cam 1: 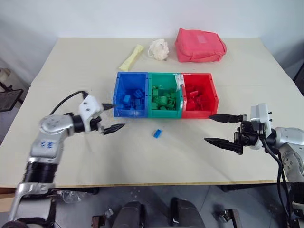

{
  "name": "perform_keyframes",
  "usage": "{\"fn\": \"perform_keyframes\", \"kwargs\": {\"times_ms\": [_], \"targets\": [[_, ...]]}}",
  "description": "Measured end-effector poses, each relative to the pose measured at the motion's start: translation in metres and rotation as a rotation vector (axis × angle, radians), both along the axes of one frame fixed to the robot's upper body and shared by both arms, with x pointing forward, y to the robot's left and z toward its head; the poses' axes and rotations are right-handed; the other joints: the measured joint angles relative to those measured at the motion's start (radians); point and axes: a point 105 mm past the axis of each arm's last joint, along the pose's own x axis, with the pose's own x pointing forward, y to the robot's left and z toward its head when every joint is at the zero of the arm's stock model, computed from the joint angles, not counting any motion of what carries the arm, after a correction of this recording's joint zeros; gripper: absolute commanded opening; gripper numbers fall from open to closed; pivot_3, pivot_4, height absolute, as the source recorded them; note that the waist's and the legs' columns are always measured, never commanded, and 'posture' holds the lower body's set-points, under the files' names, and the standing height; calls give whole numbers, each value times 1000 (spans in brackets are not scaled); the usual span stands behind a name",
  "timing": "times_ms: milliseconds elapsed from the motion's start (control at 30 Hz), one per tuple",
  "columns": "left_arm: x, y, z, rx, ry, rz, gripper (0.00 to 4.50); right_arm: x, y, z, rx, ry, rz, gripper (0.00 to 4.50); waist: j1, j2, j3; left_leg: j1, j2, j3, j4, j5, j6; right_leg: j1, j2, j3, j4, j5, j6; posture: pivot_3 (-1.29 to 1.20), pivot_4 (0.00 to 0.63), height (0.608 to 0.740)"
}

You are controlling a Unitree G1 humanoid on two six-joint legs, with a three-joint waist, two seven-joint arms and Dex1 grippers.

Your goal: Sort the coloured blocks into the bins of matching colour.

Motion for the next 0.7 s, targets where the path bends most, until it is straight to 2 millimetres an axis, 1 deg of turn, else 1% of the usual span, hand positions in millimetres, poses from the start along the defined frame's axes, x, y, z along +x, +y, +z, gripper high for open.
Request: {"fn": "perform_keyframes", "kwargs": {"times_ms": [33, 100, 167, 200, 267, 333, 433, 500, 533, 700], "targets": [[-7, 9, -3, 6, 25, -3, 4489, 0, 0, 0, -1, 3, 4, 4500, 2, 0, 0, 0, 0, 0, 0, 0, 0, 0, 0, 1, 0, 0, 0, 0, 150, 740], [-21, 20, -7, 6, 61, -20, 4489, 1, 1, 1, -6, -1, 23, 4500, 3, 0, 0, 0, 0, -1, 0, 0, 0, 1, -1, 2, -1, 0, 0, 0, 150, 740], [-33, 27, -11, 2, 97, -34, 4489, 1, 3, 1, -6, 2, 40, 4500, 2, 0, 0, 0, 0, -1, 0, 0, 0, 1, -1, 5, -2, 0, 0, 0, 150, 740], [-41, 30, -15, 2, 121, -48, 4489, 1, 3, 1, -6, 5, 51, 4500, -1, 0, 0, 0, 0, -1, -1, 0, -1, 1, -2, 7, -2, 0, 0, 0, 150, 740], [-52, 36, -23, -6, 172, -56, 4489, 1, 3, 0, -5, 8, 64, 4500, -1, 0, 0, 0, 1, -1, -1, -1, -1, 0, -1, 7, -2, 0, -1, 0, 150, 740], [-59, 38, -27, -8, 205, -62, 4489, 1, 4, 1, -7, 3, 78, 4500, 0, 0, 0, 0, 1, -1, -1, -1, -1, 0, -1, 7, -2, 0, -1, 0, 150, 740], [-60, 37, -24, -11, 191, -70, 4489, 2, 4, 1, -7, 3, 87, 4500, 2, 0, 0, 0, 1, -1, -1, -1, -1, 1, -1, 7, -2, 0, -1, 0, 150, 740], [-60, 31, -20, -10, 174, -72, 4489, 2, 3, 0, -9, 8, 87, 4500, 1, 0, 0, 0, 1, -1, -1, -1, -2, 0, -1, 7, -2, 0, -1, 0, 150, 740], [-58, 25, -18, -19, 160, -78, 4489, 2, 2, -1, -10, 11, 87, 4500, 2, 1, 0, 0, 1, -1, -1, -1, -2, 0, -1, 7, -2, 0, -1, 0, 150, 740], [-48, -28, -17, -89, 108, -155, 4489, 0, 2, -3, -23, 8, 98, 4500, 3, 1, 0, 0, 0, -1, -1, -1, -1, 0, 0, 7, -1, 0, -1, 0, 150, 740]]}}
